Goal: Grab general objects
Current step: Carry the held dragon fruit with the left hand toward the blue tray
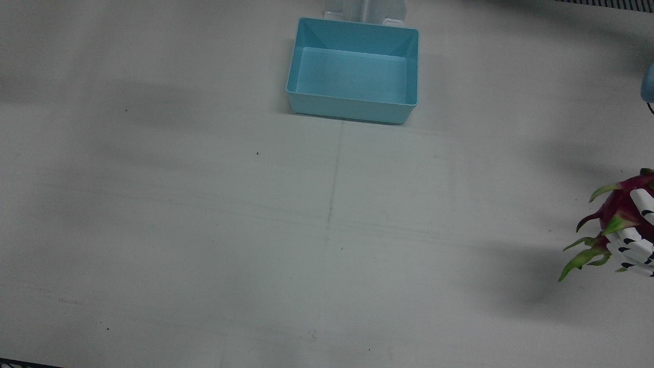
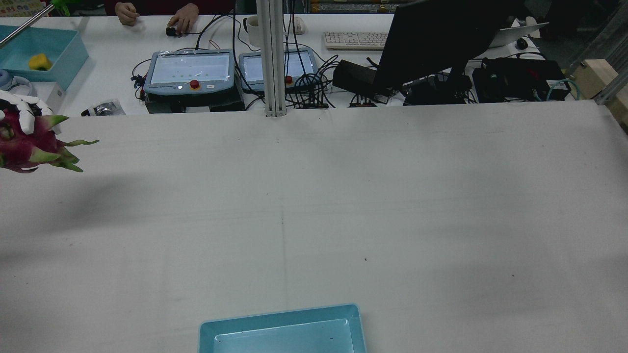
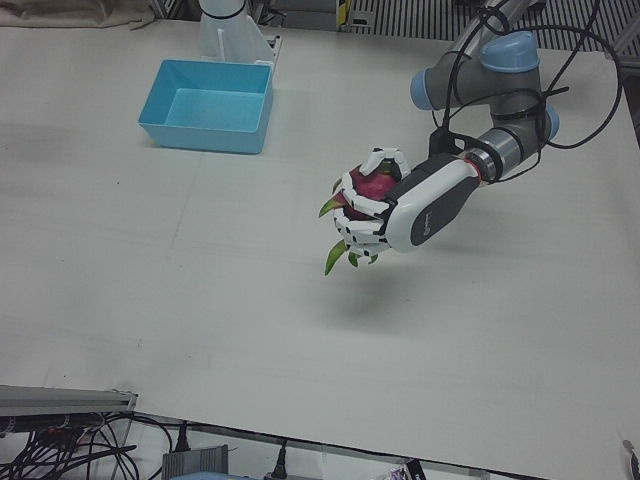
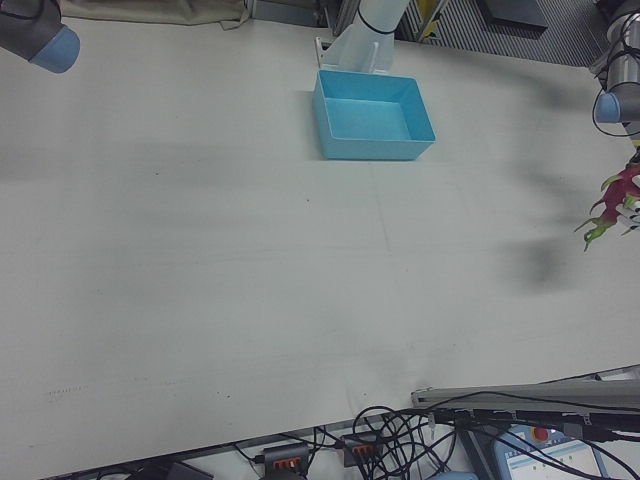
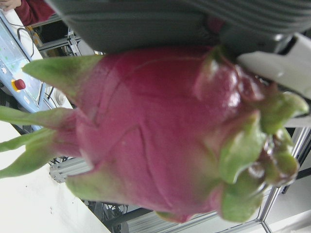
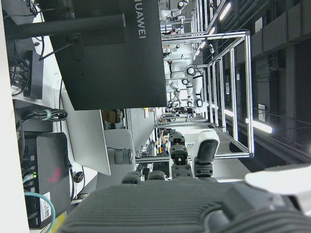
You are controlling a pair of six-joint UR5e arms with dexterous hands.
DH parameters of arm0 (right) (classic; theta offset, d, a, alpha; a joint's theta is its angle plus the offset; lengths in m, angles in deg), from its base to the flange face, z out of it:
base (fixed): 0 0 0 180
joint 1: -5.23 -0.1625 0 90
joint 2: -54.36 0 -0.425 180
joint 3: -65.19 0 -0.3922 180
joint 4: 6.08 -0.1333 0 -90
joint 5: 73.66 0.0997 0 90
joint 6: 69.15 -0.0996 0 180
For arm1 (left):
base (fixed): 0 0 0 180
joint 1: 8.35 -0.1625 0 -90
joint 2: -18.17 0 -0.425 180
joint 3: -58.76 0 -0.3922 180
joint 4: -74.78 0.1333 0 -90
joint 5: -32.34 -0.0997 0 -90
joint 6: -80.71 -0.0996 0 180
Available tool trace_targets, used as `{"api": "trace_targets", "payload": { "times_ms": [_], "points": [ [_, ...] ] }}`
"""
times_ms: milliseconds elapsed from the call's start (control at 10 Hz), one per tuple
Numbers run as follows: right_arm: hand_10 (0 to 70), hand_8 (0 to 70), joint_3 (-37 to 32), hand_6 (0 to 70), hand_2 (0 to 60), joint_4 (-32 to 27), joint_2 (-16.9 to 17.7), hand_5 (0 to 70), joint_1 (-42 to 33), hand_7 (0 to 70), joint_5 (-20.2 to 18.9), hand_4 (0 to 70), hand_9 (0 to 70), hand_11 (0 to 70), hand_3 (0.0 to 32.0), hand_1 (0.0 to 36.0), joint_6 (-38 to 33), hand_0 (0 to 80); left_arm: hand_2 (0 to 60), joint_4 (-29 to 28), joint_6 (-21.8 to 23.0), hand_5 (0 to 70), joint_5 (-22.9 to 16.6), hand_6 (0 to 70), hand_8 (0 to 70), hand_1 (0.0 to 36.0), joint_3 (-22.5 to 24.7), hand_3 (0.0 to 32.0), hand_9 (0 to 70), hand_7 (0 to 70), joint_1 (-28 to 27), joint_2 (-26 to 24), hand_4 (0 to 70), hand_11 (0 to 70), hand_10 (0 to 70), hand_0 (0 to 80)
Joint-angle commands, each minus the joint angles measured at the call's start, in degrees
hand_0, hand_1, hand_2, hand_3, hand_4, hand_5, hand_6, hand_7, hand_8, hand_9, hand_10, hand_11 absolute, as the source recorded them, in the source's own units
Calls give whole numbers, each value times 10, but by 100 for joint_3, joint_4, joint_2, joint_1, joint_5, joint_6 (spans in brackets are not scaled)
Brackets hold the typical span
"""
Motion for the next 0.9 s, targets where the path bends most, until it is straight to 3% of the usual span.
{"api": "trace_targets", "payload": {
  "times_ms": [0, 200, 300, 800],
  "points": [
    [0, 0, 0, 0, 0, 0, 0, 0, 0, 0, 0, 0, 0, 0, 0, 0, 0, 0, 600, -482, 92, 700, -257, 700, 700, 46, 375, 0, 700, 696, -19, 590, 700, 700, 700, 398],
    [0, 0, 0, 0, 0, 0, 9, 0, 0, 0, 0, 0, 0, 0, 0, 0, 0, 0, 600, -808, 180, 700, -286, 700, 700, 46, 428, 0, 700, 700, -315, 811, 700, 700, 700, 413],
    [0, 0, 0, 0, 0, 0, 0, 0, 0, 0, 0, 0, 0, 0, 0, 0, 0, 0, 600, -809, 180, 700, -286, 700, 700, 41, 558, 0, 700, 700, -831, 828, 700, 700, 700, 432],
    [0, 0, 0, 0, 0, 0, 0, 0, 0, 0, 0, 0, 0, 0, 0, 0, 0, 0, 600, -475, 198, 700, -268, 700, 700, 58, 1394, 0, 700, 700, -2372, 776, 700, 700, 700, 458]
  ]
}}
